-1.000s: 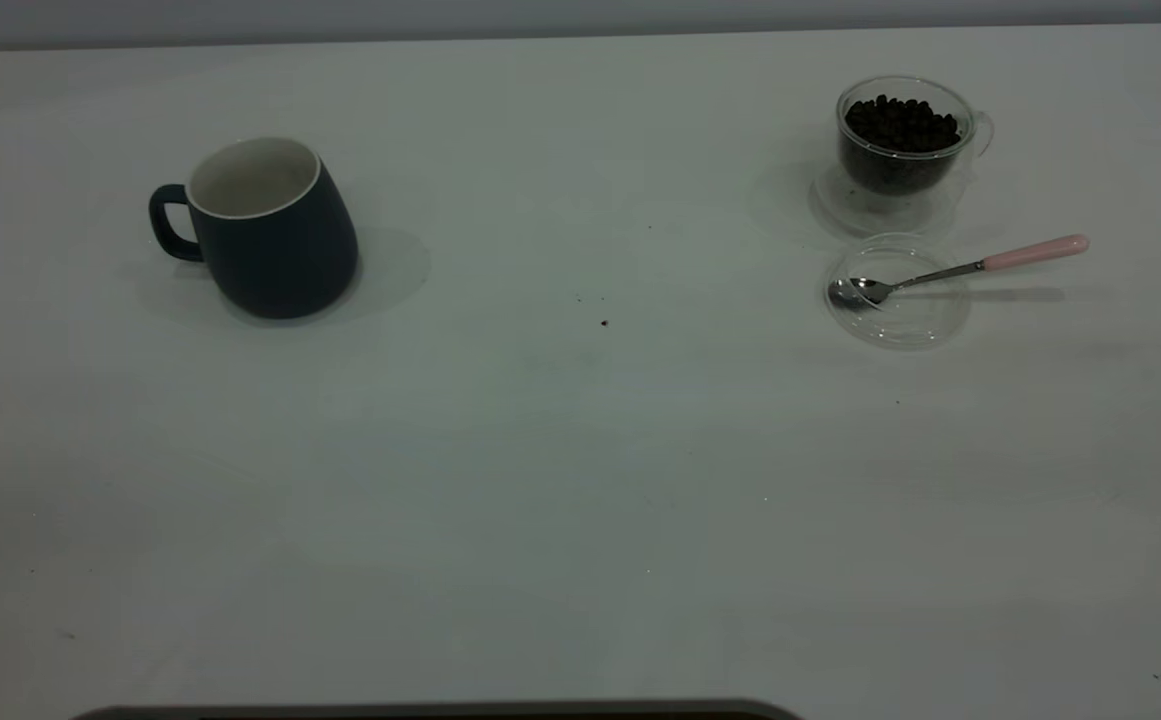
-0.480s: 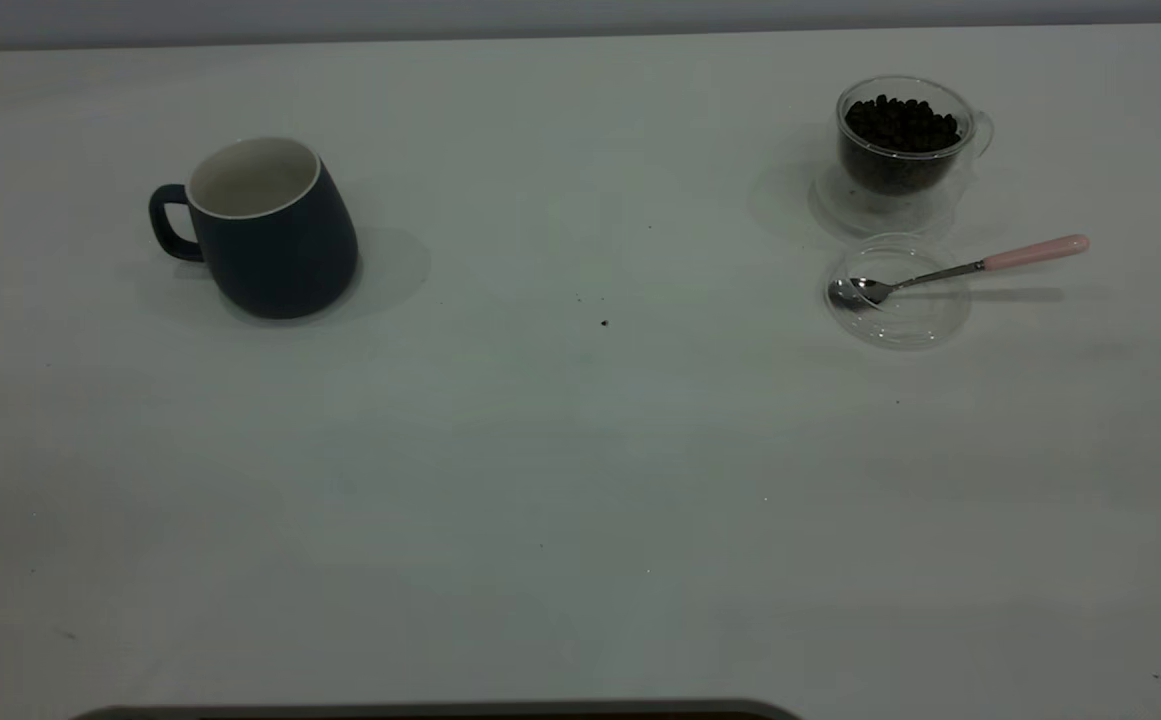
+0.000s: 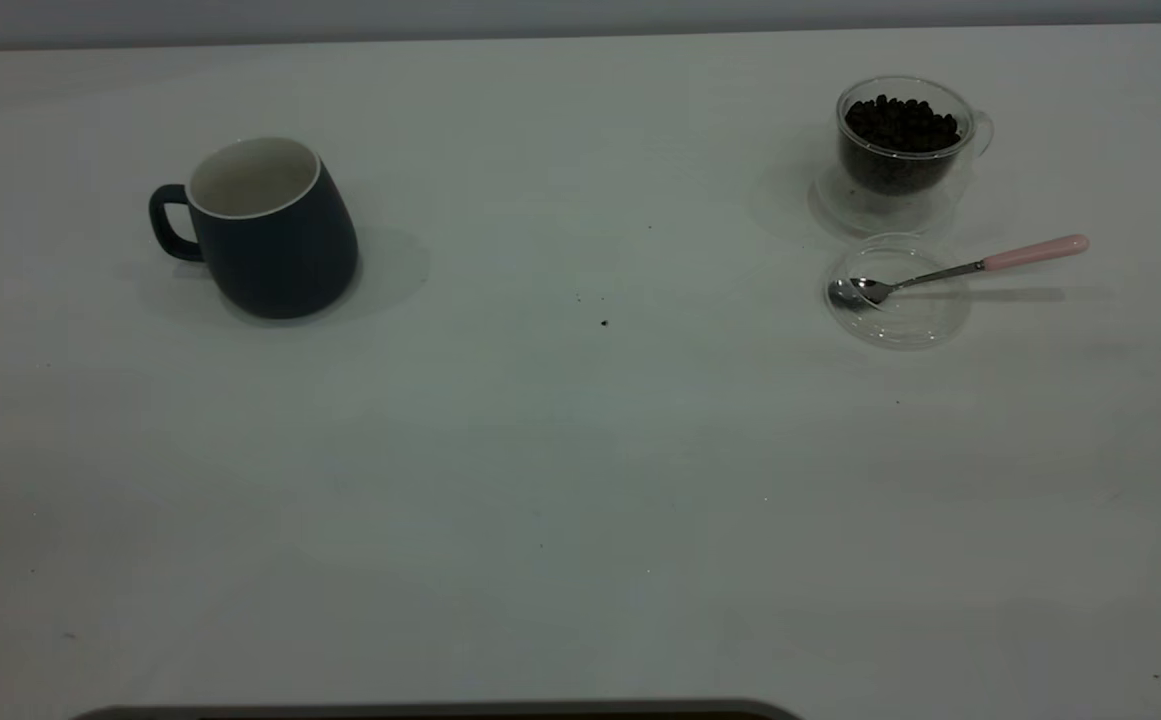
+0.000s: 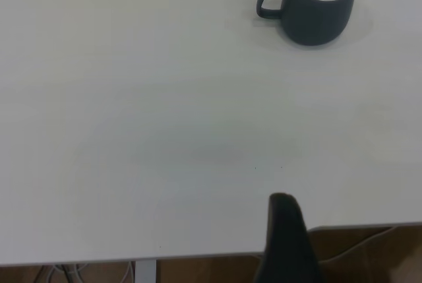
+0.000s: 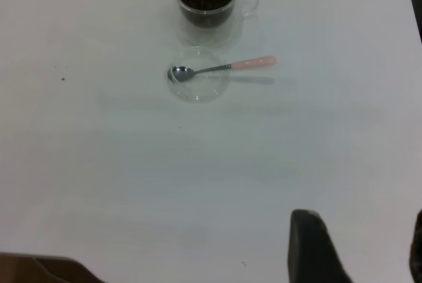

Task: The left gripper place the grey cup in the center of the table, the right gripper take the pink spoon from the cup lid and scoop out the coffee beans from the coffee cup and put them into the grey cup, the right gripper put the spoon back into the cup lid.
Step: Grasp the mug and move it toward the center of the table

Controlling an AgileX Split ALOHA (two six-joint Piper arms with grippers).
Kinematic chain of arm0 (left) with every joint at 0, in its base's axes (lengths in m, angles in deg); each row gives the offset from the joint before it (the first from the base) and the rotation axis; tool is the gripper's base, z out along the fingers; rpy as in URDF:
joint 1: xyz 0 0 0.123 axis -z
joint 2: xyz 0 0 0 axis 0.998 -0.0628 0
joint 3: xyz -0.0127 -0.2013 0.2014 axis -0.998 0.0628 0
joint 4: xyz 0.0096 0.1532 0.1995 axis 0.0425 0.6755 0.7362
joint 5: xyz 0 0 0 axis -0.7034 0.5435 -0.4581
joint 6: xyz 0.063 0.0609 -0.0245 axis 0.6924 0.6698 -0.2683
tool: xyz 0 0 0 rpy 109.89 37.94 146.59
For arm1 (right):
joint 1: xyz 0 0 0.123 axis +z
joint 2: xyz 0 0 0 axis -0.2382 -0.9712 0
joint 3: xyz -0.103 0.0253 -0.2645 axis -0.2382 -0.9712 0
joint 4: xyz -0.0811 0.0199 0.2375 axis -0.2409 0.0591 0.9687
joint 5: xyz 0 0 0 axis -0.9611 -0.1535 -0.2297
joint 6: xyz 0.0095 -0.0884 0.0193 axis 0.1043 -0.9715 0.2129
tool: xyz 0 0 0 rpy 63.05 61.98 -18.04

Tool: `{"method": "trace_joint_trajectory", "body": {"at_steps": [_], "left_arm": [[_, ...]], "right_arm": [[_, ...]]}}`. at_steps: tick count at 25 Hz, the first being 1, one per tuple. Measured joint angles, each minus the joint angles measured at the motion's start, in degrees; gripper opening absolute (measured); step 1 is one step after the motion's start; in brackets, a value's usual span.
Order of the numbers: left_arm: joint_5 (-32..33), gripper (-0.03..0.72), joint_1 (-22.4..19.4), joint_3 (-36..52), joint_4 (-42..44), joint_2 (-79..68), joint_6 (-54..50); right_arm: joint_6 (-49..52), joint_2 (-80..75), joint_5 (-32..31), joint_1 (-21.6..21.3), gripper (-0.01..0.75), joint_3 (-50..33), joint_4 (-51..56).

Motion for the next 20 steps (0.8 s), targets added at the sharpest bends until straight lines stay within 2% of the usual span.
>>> {"method": "trace_joint_trajectory", "body": {"at_steps": [6, 9, 15, 20], "left_arm": [[0.0, 0.567, 0.0, -0.6, -2.2, -0.9, -3.3], [-2.5, 0.567, 0.0, -2.0, -2.7, -7.2, -6.4], [-14.5, 0.567, 0.0, -4.8, 0.7, -30.0, -6.8], [-25.7, 0.567, 0.0, -9.2, 0.3, -49.4, -5.7]], "right_arm": [[0.0, 0.0, 0.0, 0.0, 0.394, 0.0, 0.0], [0.0, 0.0, 0.0, 0.0, 0.394, 0.0, 0.0], [0.0, 0.0, 0.0, 0.0, 0.394, 0.0, 0.0], [0.0, 0.0, 0.0, 0.0, 0.394, 0.0, 0.0]]}}
